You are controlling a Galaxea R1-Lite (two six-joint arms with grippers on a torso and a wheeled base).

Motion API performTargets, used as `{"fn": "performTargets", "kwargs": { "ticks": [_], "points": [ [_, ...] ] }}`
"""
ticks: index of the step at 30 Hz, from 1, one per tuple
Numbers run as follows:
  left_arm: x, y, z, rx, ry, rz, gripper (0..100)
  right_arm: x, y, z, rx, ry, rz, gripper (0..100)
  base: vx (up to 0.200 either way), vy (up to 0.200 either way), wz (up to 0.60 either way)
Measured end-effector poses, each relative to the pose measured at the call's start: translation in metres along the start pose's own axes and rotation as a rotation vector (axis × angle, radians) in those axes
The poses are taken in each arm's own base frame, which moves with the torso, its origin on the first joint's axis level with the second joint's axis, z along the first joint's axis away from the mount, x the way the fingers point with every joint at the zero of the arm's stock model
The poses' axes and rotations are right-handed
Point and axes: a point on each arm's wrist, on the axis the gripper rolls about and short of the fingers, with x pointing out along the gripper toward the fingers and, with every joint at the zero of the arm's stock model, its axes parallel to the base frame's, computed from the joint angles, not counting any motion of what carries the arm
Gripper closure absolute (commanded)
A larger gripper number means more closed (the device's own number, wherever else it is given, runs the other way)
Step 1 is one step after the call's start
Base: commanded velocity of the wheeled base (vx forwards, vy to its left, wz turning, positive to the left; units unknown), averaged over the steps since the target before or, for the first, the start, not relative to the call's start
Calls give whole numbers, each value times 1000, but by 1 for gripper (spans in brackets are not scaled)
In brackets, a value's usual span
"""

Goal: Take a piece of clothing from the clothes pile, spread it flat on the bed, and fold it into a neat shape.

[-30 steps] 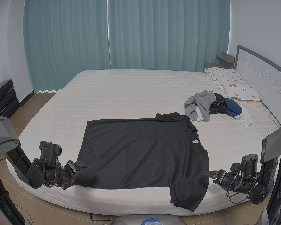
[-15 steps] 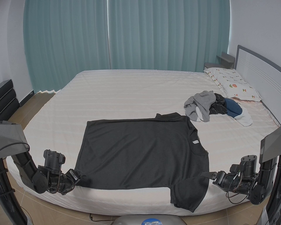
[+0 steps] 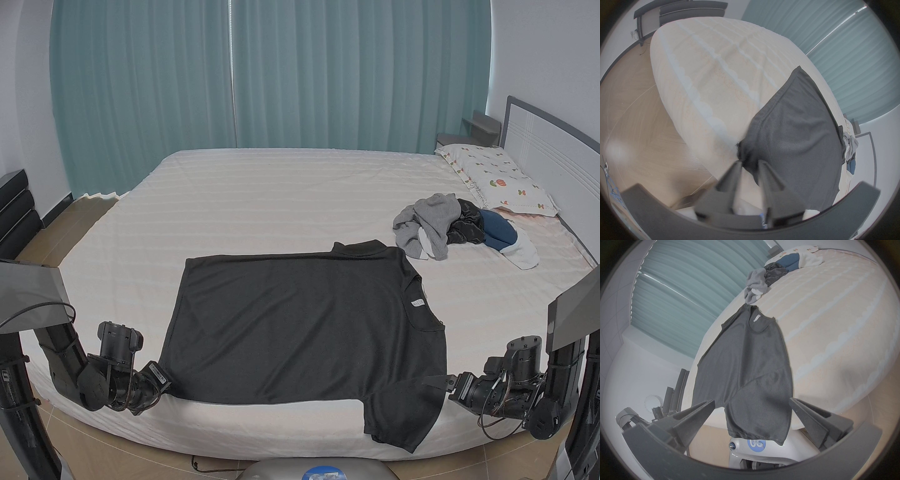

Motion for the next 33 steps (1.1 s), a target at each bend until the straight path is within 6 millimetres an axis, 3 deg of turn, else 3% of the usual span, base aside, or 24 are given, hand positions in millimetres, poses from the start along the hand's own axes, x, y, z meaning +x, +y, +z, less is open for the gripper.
{"fn": "performTargets", "kwargs": {
  "ticks": [23, 33],
  "points": [
    [-11, -2, 3, -4, -15, -29, 100, 11, -14, -12, -34, 73, -62, 0, 0, 0, 0],
    [-11, -2, 3, -4, -11, -33, 100, 20, -13, -7, -29, 52, -44, 0, 0, 0, 0]
  ]
}}
